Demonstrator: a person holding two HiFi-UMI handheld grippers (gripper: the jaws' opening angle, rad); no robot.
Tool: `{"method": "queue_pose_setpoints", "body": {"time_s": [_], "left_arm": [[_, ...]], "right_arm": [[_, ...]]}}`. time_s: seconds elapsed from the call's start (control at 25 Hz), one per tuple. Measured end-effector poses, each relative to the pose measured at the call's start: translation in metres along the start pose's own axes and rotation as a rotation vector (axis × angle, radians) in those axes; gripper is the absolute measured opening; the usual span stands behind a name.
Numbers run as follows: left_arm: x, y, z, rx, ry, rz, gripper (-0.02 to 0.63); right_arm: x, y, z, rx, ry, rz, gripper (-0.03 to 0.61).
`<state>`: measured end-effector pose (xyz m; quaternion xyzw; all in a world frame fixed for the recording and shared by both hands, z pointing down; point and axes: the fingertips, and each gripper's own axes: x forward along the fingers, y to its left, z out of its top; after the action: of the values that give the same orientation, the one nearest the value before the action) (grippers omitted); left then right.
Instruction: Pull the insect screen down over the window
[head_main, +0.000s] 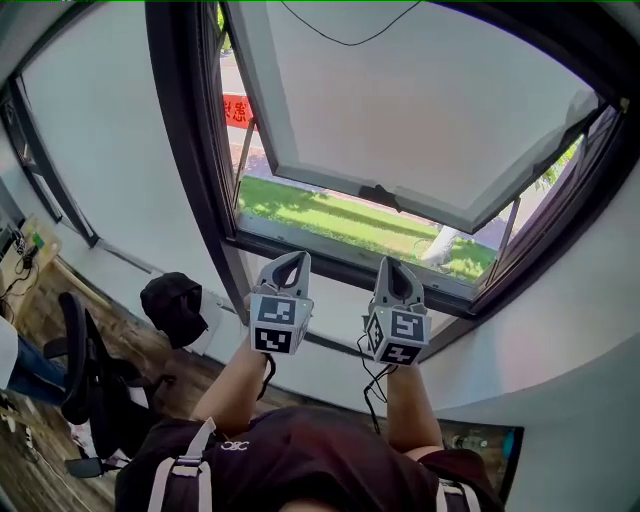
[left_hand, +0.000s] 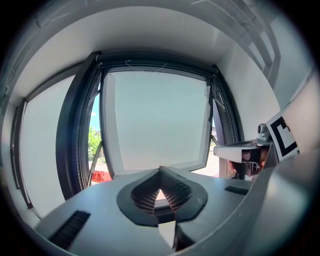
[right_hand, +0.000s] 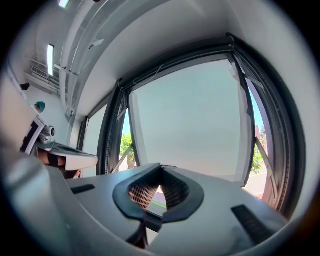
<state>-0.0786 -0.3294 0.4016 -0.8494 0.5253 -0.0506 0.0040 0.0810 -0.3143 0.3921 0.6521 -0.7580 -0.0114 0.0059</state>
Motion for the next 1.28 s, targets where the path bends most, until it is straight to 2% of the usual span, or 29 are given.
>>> {"method": "queue_pose_setpoints", "body": {"time_s": [0.32, 0.44, 0.52, 0.64, 0.72, 0.76, 0.84, 0.96, 1.08, 1.16, 1.28], "left_arm": [[0.02, 0.008, 0.021, 0.044, -0.033, 0.032, 0.012], [0.021, 0.001, 0.026, 0.145, -0.075, -0.003, 0.012], [0.025, 0.001, 0.03, 0.302, -0.109, 0.032, 0.012], [0.031, 0.014, 0.037, 0.641, -0.128, 0.193, 0.012], [0.036, 0.019, 0.041, 0.83, -0.128, 0.267, 0.012], [0.039, 0.021, 0.042, 0.897, -0.125, 0.283, 0.012], [0.042, 0.022, 0.043, 0.973, -0.124, 0.288, 0.012], [0.045, 0.019, 0.046, 0.989, -0.13, 0.272, 0.012], [0.047, 0.015, 0.046, 0.939, -0.125, 0.225, 0.02], [0.047, 0.017, 0.048, 0.903, -0.117, 0.21, 0.06], [0.047, 0.025, 0.061, 0.917, -0.117, 0.24, 0.087]], "right_arm": [[0.006, -0.035, 0.009, -0.028, -0.027, -0.074, 0.005], [0.002, -0.044, 0.017, -0.115, -0.053, -0.113, 0.005], [0.004, -0.049, 0.023, -0.263, -0.058, -0.143, 0.005], [0.002, -0.054, 0.033, -0.67, -0.062, -0.252, 0.005], [0.001, -0.055, 0.035, -0.924, -0.043, -0.303, 0.005], [0.002, -0.057, 0.034, -1.016, -0.025, -0.316, 0.005], [0.003, -0.062, 0.03, -1.135, 0.013, -0.331, 0.005], [0.001, -0.074, 0.027, -1.175, 0.043, -0.336, 0.005], [-0.006, -0.089, 0.033, -1.12, 0.046, -0.34, 0.006], [-0.011, -0.098, 0.042, -1.076, 0.045, -0.334, 0.01], [-0.014, -0.115, 0.057, -1.058, 0.056, -0.334, 0.083]]}}
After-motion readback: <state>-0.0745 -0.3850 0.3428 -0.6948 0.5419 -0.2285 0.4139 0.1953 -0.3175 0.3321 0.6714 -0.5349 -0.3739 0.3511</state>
